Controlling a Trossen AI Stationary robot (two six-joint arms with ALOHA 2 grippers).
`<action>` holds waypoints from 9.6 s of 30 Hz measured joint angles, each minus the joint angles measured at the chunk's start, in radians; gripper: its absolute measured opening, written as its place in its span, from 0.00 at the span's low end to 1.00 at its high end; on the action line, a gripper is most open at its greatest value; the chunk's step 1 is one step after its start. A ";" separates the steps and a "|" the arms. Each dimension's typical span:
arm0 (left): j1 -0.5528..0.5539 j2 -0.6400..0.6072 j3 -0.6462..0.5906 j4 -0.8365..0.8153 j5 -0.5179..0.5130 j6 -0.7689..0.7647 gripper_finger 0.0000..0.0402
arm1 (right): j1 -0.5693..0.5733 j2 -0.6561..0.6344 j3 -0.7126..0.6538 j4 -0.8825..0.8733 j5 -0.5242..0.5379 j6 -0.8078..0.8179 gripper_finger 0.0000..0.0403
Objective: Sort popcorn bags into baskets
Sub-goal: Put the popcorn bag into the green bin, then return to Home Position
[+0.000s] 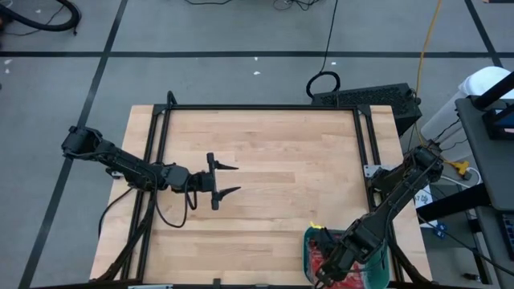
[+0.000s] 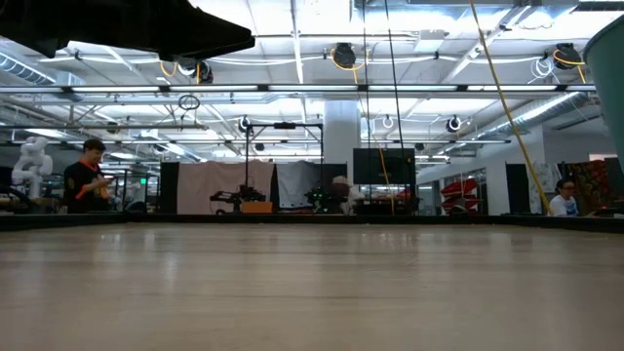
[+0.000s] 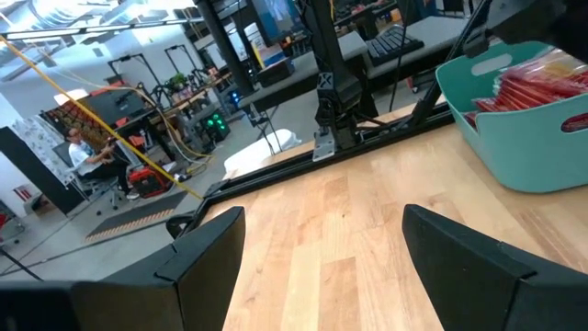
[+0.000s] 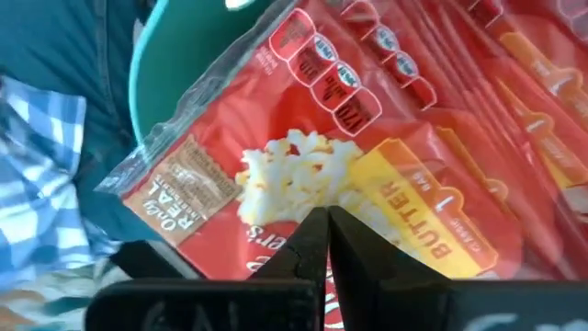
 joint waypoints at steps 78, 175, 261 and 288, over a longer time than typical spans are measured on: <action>0.402 -0.297 -0.202 -0.238 0.250 -0.099 0.02 | -0.759 -0.296 -1.225 1.971 0.439 -1.745 0.02; 0.272 -0.837 -0.426 -0.531 0.077 -0.298 0.01 | -0.769 -1.620 -1.322 0.857 0.414 -1.824 0.02; 0.345 -1.227 -0.426 -0.729 0.381 -0.263 0.09 | -0.769 -1.613 -1.322 0.892 0.417 -1.791 0.02; 0.345 -1.227 -0.426 -0.729 0.381 -0.263 0.09 | -0.769 -1.613 -1.322 0.892 0.417 -1.791 0.02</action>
